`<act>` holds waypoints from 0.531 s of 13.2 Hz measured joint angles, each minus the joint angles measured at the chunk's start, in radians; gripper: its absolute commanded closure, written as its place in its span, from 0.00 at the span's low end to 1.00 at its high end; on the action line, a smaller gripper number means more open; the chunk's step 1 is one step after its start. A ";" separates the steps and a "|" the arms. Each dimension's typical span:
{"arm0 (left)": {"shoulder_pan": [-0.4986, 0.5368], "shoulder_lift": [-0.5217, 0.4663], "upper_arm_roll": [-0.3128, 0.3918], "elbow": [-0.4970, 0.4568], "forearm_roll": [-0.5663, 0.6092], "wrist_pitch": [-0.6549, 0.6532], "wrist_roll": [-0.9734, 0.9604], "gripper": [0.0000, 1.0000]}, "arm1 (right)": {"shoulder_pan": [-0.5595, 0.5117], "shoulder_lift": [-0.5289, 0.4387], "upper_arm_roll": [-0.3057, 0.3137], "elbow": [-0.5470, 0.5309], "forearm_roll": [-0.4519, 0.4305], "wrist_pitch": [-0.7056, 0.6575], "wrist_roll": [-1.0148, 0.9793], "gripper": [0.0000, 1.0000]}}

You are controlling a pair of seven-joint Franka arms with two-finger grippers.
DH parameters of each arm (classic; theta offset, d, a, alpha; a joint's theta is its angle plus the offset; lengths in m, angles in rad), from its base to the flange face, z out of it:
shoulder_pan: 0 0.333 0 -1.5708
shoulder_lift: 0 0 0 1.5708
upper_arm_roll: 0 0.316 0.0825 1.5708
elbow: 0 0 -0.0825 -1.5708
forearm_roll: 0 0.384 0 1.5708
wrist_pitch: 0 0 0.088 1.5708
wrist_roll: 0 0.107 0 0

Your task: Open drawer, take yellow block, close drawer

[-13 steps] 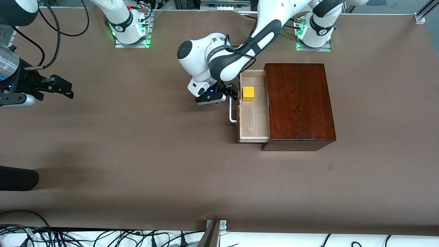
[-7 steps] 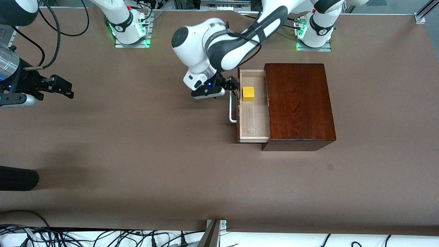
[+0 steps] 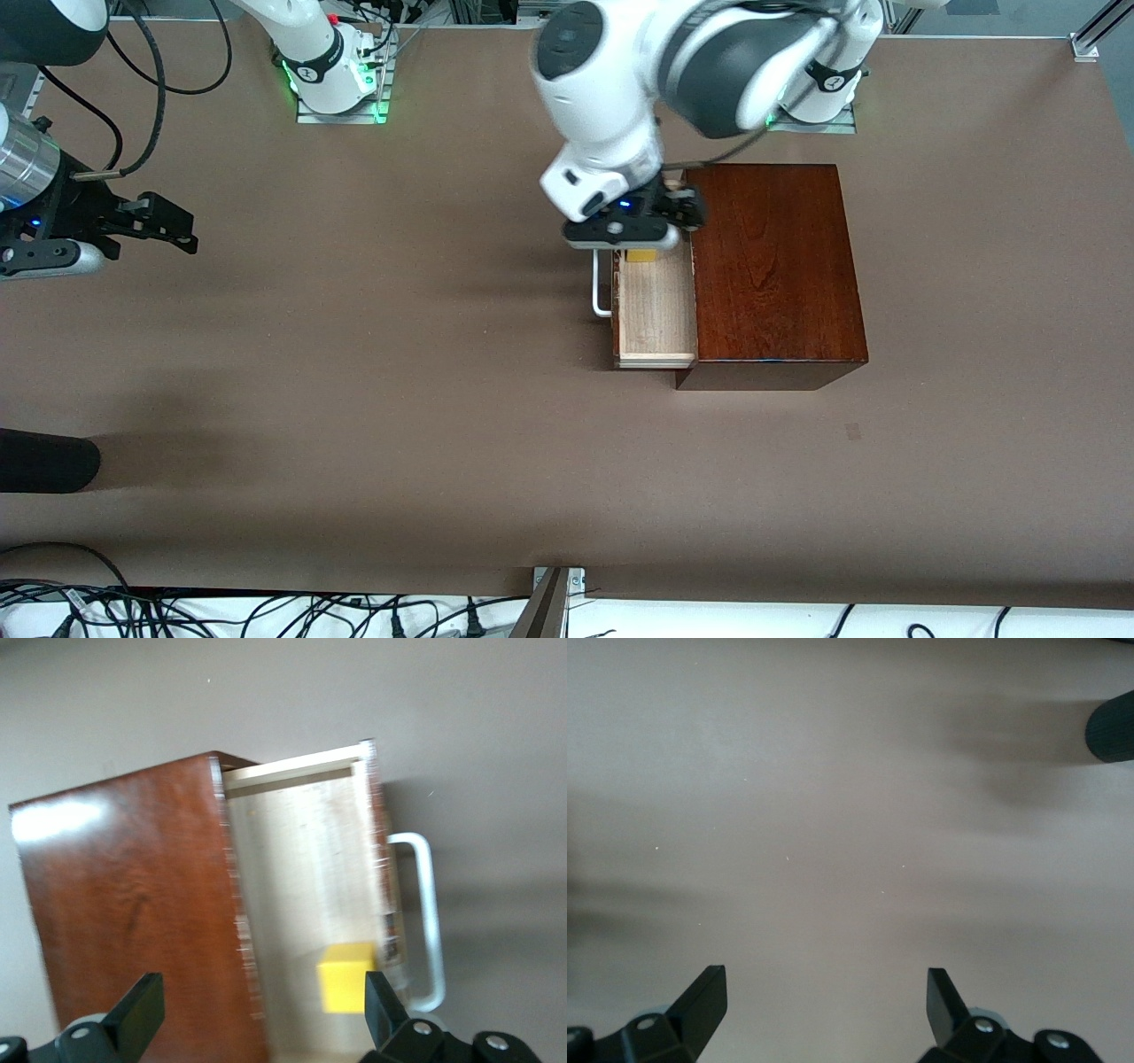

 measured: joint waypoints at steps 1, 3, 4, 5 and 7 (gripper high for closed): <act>0.069 -0.025 0.000 0.000 -0.050 -0.015 0.077 0.00 | 0.001 0.000 0.025 0.000 0.000 0.000 0.000 0.00; 0.202 -0.069 -0.001 0.001 -0.111 -0.063 0.226 0.00 | 0.005 -0.001 0.079 0.002 -0.003 0.000 0.008 0.00; 0.252 -0.088 -0.001 0.001 -0.122 -0.087 0.294 0.00 | 0.009 -0.001 0.092 0.002 -0.004 0.000 0.008 0.00; 0.294 -0.109 0.000 0.001 -0.142 -0.108 0.348 0.00 | 0.010 -0.001 0.100 0.002 -0.004 0.000 0.008 0.00; 0.372 -0.157 0.006 -0.002 -0.203 -0.131 0.425 0.00 | 0.013 -0.001 0.123 0.002 -0.004 0.000 0.008 0.00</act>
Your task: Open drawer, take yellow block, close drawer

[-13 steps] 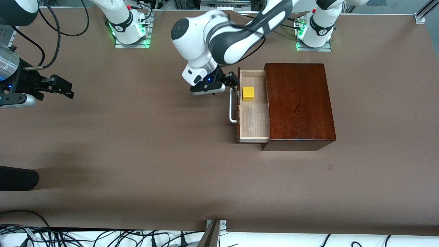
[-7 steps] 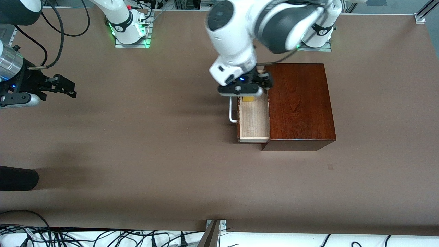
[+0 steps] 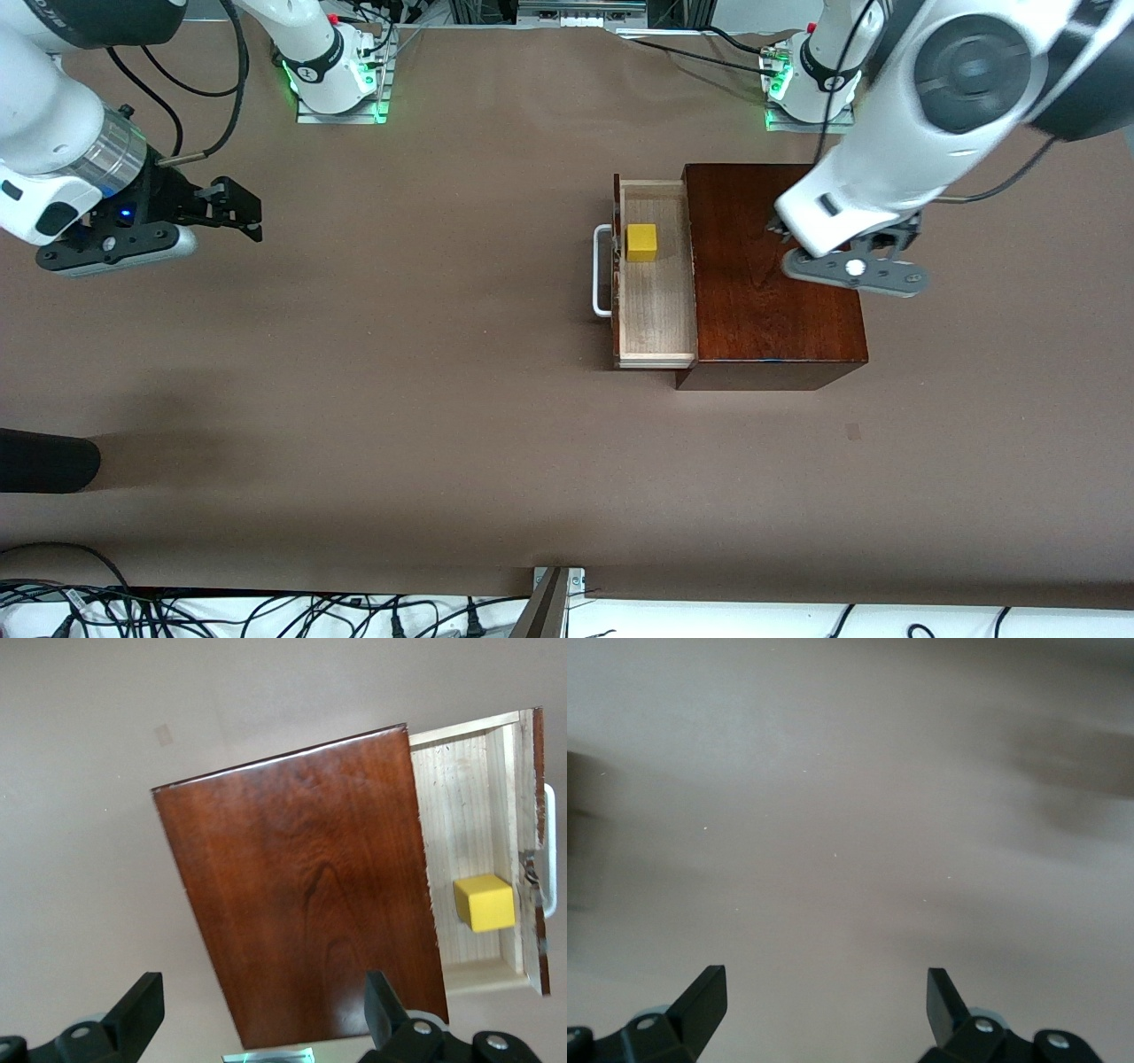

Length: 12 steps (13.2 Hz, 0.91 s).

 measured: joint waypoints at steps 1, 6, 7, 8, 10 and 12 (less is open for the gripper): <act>0.027 -0.031 0.022 -0.014 -0.025 -0.004 0.042 0.00 | 0.004 0.000 0.018 0.000 0.000 0.000 0.000 0.00; 0.029 -0.250 0.347 -0.348 -0.196 0.180 0.312 0.00 | 0.091 0.039 0.083 -0.007 0.002 -0.001 -0.001 0.00; 0.021 -0.289 0.396 -0.425 -0.202 0.229 0.319 0.00 | 0.137 0.066 0.088 -0.009 0.002 0.000 -0.007 0.00; 0.010 -0.318 0.435 -0.485 -0.204 0.272 0.320 0.00 | 0.190 0.097 0.099 -0.010 0.000 0.006 -0.019 0.00; -0.016 -0.349 0.488 -0.543 -0.205 0.330 0.320 0.00 | 0.329 0.154 0.117 -0.005 -0.033 0.059 -0.023 0.00; -0.032 -0.356 0.493 -0.548 -0.205 0.334 0.315 0.00 | 0.448 0.214 0.123 0.026 -0.049 0.139 -0.022 0.00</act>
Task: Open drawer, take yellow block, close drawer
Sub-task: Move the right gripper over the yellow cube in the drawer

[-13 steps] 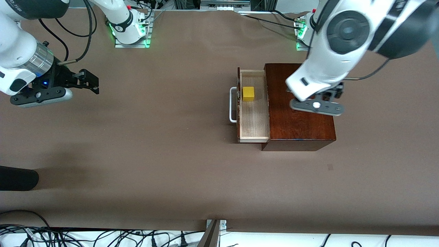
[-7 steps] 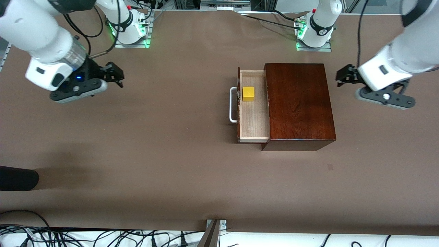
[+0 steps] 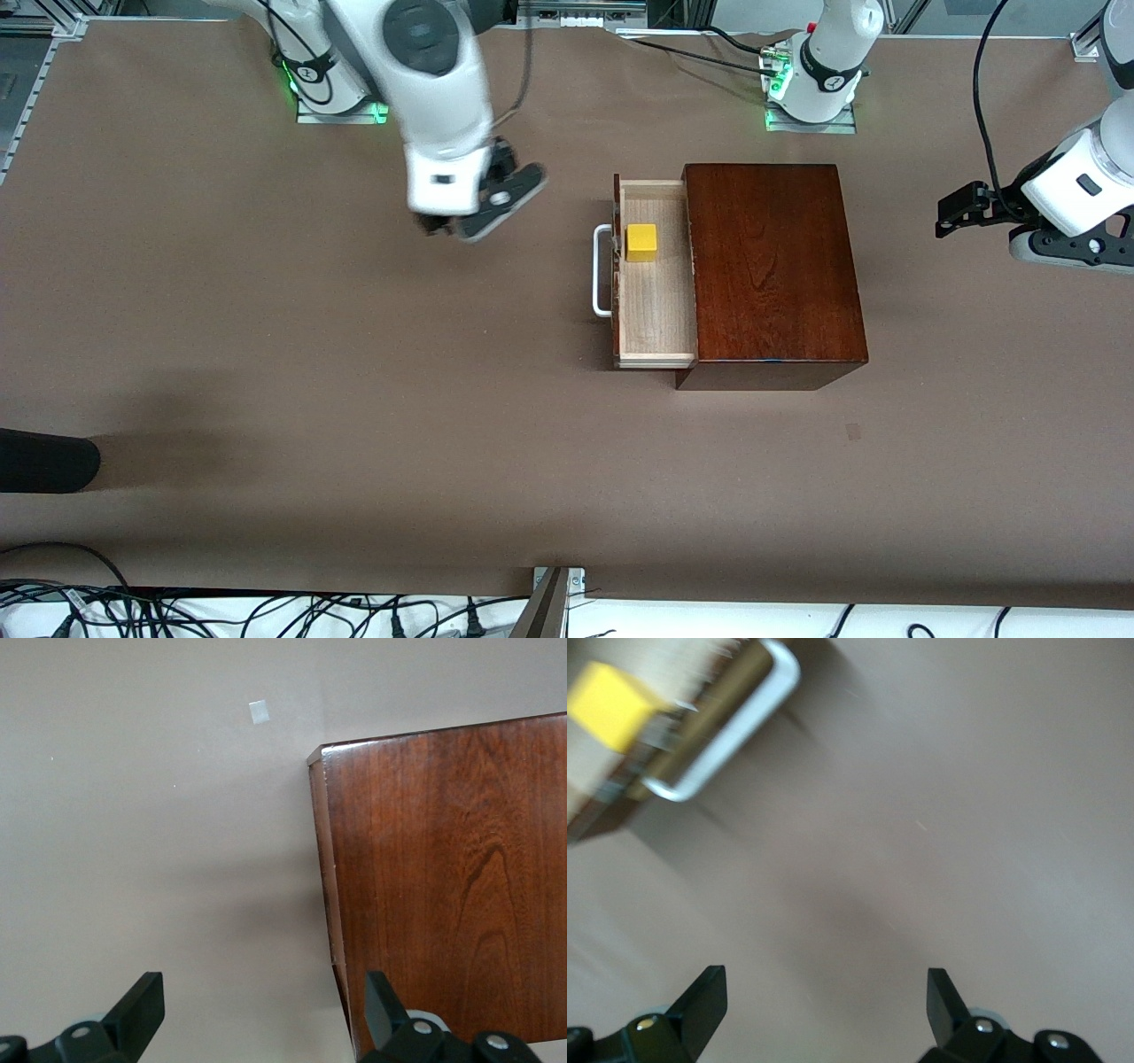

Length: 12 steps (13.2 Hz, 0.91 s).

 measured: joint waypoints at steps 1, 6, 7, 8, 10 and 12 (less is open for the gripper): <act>-0.003 0.000 0.000 0.000 0.000 0.000 -0.003 0.00 | 0.045 0.038 0.001 0.030 -0.003 0.034 -0.004 0.00; -0.010 0.000 -0.017 0.001 0.000 0.000 -0.077 0.00 | 0.210 0.270 0.001 0.203 -0.051 0.191 -0.128 0.00; -0.014 0.000 -0.027 0.003 0.000 0.000 -0.092 0.00 | 0.231 0.313 0.000 0.241 -0.073 0.200 -0.154 0.00; -0.019 0.000 -0.031 0.004 0.000 -0.001 -0.099 0.00 | 0.247 0.349 0.000 0.280 -0.091 0.201 -0.175 0.00; -0.022 0.000 -0.032 0.005 0.000 -0.002 -0.102 0.00 | 0.260 0.391 -0.001 0.330 -0.121 0.207 -0.253 0.00; -0.022 0.000 -0.031 0.005 0.000 -0.004 -0.102 0.00 | 0.260 0.403 -0.006 0.346 -0.129 0.227 -0.365 0.00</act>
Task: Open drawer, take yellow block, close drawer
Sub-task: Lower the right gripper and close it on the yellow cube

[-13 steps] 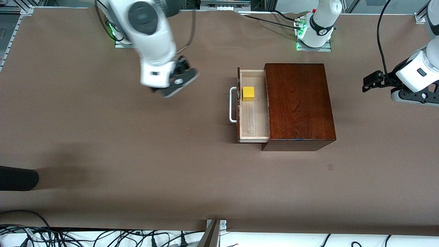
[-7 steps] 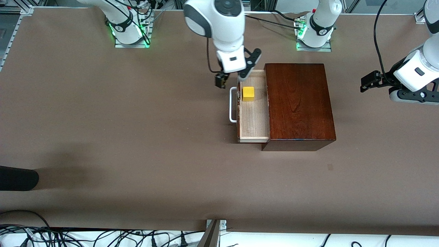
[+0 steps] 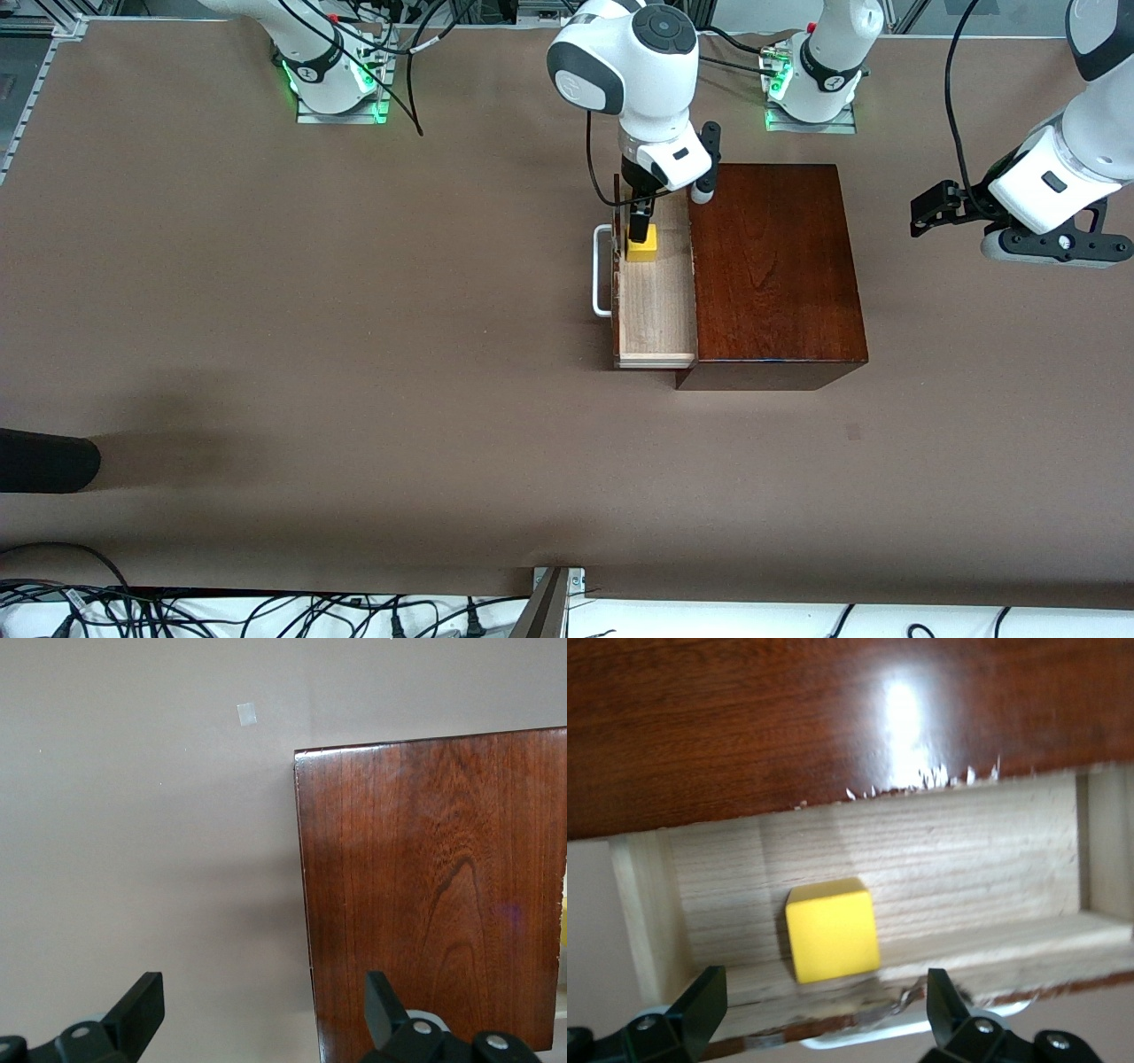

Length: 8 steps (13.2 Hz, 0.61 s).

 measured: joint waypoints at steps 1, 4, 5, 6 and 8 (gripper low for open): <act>0.000 0.000 0.000 0.000 0.000 -0.001 0.000 0.00 | 0.000 0.004 -0.004 0.001 0.000 0.008 -0.034 0.00; 0.000 0.000 0.000 0.000 0.000 -0.003 0.000 0.00 | -0.001 0.036 -0.009 0.001 0.000 0.025 -0.067 0.00; 0.000 0.000 0.000 0.000 0.000 -0.004 0.000 0.00 | -0.003 0.045 -0.010 0.001 0.000 0.025 -0.068 0.00; 0.000 0.000 0.000 0.000 0.000 -0.005 0.000 0.00 | -0.004 0.052 -0.011 0.001 0.000 0.025 -0.068 0.00; 0.000 0.000 0.000 0.000 0.000 -0.010 0.000 0.00 | -0.004 0.060 -0.013 0.001 0.000 0.023 -0.068 0.00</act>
